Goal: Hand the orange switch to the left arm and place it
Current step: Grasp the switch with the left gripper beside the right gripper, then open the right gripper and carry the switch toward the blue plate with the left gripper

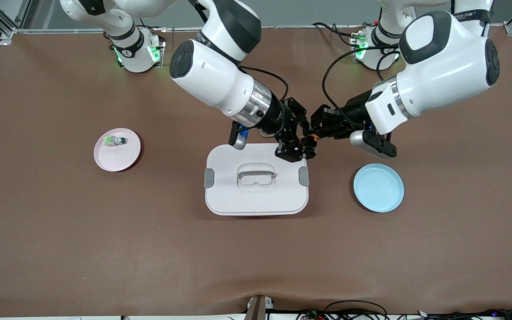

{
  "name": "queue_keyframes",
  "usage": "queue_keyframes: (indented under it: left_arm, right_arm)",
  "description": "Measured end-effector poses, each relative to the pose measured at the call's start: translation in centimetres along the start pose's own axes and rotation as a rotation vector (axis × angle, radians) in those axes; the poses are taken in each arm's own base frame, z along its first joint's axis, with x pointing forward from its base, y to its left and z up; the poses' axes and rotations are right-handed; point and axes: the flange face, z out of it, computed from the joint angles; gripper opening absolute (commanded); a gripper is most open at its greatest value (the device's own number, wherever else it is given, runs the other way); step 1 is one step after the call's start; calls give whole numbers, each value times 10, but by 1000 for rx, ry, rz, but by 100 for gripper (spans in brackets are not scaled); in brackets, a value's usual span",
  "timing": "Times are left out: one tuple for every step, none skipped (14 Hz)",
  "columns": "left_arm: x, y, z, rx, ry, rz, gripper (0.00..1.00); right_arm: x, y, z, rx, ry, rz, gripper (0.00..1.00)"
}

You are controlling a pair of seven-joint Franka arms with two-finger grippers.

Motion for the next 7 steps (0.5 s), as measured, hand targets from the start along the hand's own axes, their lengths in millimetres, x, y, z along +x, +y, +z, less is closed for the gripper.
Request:
queue_keyframes:
  left_arm:
    - [0,-1,1,1,-2,12,0]
    - [1,-5,2,4,-4,24,0]
    - [4,-9,4,5,-6,38,0]
    - [6,-15,4,5,-7,55,0]
    - [8,-19,4,13,-7,75,0]
    - [10,-23,4,37,-7,97,0]
    - [11,-28,4,70,-7,123,0]
  right_arm:
    - [0,-1,0,3,-1,0,100]
    - [-1,-2,-2,9,-4,0,100]
    - [-2,-4,-5,14,-7,-2,100]
    - [-2,-6,-7,19,-8,-3,100]
    - [-2,-7,-9,22,-8,-11,100]
    - [-2,-7,-9,16,-2,-32,100]
    - [0,-6,-8,-5,14,-64,100]
